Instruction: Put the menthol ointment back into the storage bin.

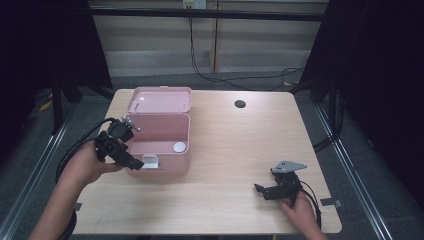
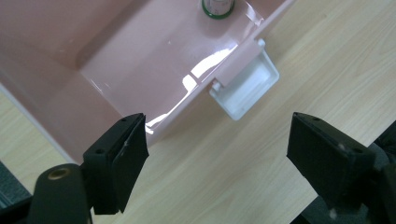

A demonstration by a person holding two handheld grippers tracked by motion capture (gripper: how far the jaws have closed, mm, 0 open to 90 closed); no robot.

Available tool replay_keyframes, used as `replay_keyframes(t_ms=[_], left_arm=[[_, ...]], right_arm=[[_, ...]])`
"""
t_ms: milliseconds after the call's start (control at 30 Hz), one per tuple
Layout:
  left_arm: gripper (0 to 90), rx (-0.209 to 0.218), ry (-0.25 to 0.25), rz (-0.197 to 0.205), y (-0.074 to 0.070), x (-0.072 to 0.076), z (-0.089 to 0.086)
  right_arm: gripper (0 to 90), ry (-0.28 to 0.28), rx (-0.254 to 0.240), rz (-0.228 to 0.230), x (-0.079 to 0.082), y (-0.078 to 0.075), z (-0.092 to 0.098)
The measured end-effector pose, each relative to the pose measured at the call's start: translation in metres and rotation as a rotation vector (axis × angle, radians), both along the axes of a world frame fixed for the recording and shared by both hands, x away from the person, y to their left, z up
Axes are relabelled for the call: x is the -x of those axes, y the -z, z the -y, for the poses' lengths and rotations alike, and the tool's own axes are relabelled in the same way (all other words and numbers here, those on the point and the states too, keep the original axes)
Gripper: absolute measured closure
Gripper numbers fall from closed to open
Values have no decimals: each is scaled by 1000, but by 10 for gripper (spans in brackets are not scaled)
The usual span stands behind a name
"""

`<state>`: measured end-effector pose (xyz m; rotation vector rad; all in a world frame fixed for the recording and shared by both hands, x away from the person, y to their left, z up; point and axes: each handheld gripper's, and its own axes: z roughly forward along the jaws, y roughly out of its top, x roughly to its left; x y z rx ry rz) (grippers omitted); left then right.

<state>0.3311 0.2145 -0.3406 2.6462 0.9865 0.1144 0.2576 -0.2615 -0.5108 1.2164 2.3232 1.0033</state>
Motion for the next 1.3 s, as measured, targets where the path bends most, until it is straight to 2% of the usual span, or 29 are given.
replay_keyframes(t_ms=[133,167,233,300,467,600,867,1133,1300], left_arm=[[197,26,1,5,13,6,-3],[185,39,10,24,15,7,-4],[191,62,2,36,16,10,-6],[189,64,7,50,18,13,-8],[188,59,11,46,25,21,-12],[188,72,4,49,34,28,-19],[188,86,-29,28,61,36,-32],[185,107,-22,69,85,45,-38],[184,118,-32,72,103,50,-43]], right_arm=[[121,-3,1,3,0,0,0],[121,-3,1,3,0,0,0],[121,-1,1,1,0,0,0],[121,-3,0,3,0,0,0],[121,-3,1,3,0,0,0],[121,-3,1,3,0,0,0],[121,-3,0,3,0,0,0],[121,-2,0,2,0,0,0],[121,-3,0,4,0,0,0]])
